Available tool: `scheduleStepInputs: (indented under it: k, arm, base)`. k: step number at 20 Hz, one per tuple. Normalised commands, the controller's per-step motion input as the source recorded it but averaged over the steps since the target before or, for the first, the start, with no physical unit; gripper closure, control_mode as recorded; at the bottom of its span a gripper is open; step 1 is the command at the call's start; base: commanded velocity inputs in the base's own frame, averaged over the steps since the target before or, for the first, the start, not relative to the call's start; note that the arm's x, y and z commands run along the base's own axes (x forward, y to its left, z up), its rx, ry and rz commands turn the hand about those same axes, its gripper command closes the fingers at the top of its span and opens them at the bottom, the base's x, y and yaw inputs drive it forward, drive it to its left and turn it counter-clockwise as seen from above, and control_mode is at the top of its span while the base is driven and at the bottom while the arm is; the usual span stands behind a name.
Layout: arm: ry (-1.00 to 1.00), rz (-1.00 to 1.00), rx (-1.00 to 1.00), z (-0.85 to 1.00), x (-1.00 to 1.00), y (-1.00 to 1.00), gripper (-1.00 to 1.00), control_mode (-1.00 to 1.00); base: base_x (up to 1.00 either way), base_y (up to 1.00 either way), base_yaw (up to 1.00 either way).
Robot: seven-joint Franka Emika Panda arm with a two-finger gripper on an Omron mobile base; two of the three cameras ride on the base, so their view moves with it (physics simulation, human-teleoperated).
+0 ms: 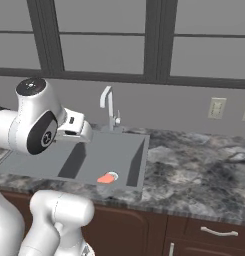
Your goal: Pick up the bar soap and bar soap from the sink, and place them back in the cabinet, and close the cabinet doors.
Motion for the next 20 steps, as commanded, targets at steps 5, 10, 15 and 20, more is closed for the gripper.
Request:
scheduleStepInputs:
  k: [5, 10, 15, 20]
  arm:
    - [0.0, 0.0, 0.0, 0.0, 0.0, 0.0, -1.0, 1.0]
    - [0.0, 0.0, 0.0, 0.0, 0.0, 0.0, -1.0, 1.0]
    - [0.0, -0.03, 0.0, 0.0, 0.19, 0.0, -1.0, -1.0]
    - [0.0, -0.1, 0.0, 0.0, 0.27, 0.0, -1.0, -1.0]
  base:
    - [0.31, -0.1, -0.03]
    - [0.29, -0.02, -0.05]
    - [0.04, 0.0, -0.01]
    - [0.0, 0.0, 0.0]
